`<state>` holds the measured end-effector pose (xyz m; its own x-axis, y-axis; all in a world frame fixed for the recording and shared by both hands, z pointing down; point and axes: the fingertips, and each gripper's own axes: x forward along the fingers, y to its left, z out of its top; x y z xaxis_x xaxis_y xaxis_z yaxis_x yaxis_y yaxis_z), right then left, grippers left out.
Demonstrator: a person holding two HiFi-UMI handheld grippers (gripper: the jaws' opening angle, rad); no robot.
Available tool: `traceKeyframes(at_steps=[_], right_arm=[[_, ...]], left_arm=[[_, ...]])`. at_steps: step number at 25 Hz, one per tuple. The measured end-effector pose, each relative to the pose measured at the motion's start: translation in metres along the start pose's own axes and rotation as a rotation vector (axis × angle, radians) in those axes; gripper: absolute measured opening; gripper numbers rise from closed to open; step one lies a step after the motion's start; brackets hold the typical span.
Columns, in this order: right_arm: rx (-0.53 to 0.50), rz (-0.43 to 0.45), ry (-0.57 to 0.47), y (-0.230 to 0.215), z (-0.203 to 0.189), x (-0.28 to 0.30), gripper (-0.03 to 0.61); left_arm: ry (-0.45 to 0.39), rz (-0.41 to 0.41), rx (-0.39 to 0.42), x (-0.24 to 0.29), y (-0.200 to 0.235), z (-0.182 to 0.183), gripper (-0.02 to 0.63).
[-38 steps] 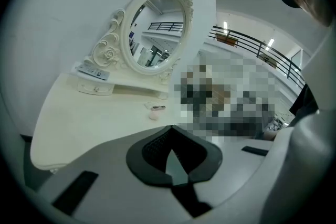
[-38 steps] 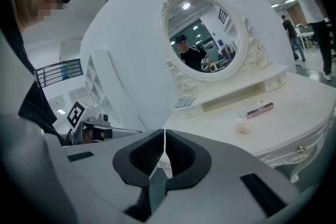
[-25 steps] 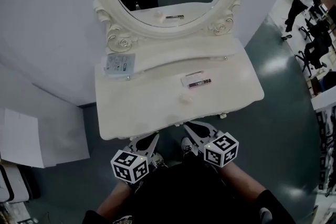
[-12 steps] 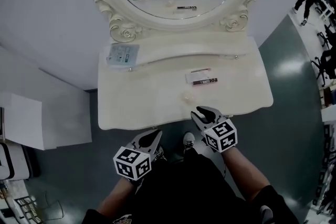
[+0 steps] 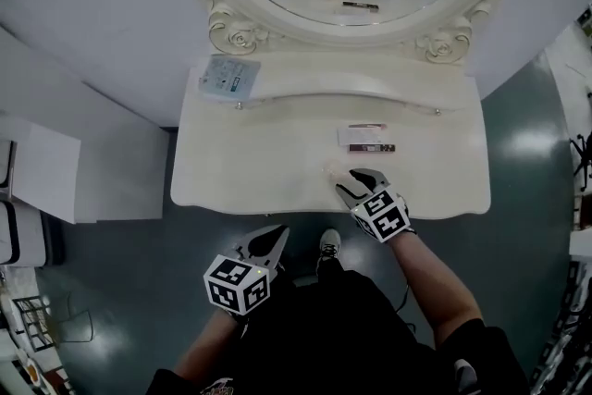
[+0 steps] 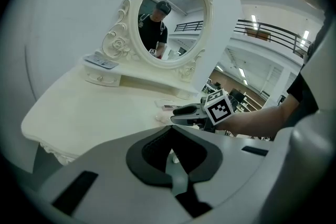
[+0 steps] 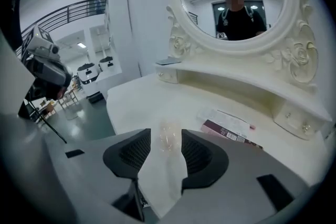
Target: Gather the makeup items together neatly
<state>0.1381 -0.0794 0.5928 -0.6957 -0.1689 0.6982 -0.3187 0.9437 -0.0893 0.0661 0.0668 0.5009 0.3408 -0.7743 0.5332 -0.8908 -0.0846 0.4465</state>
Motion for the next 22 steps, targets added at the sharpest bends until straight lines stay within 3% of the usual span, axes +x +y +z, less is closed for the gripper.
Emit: traceKeyframes(at_steps=[6,12,15,22], right_arm=[[-0.186,0.067,0.067,0.004,0.001,0.027,0.196],[-0.226,0.007,0.083,-0.001,0.004,0.042,0.171],[-0.186,-0.042,0.081,-0.002,0.004,0.045,0.145],[0.014,-0.172,0.035,0.001,0.023,0.038,0.133]], left_arm=[[-0.021,0.079,-0.03,-0.004,0.001,-0.001,0.009],[-0.021,0.116,-0.051,-0.009,0.013,-0.001,0.009],[-0.013,0.102,-0.045,-0.003,0.016,0.004,0.009],[0.026,0.009,0.005,0.008,0.042,0.026,0.009]])
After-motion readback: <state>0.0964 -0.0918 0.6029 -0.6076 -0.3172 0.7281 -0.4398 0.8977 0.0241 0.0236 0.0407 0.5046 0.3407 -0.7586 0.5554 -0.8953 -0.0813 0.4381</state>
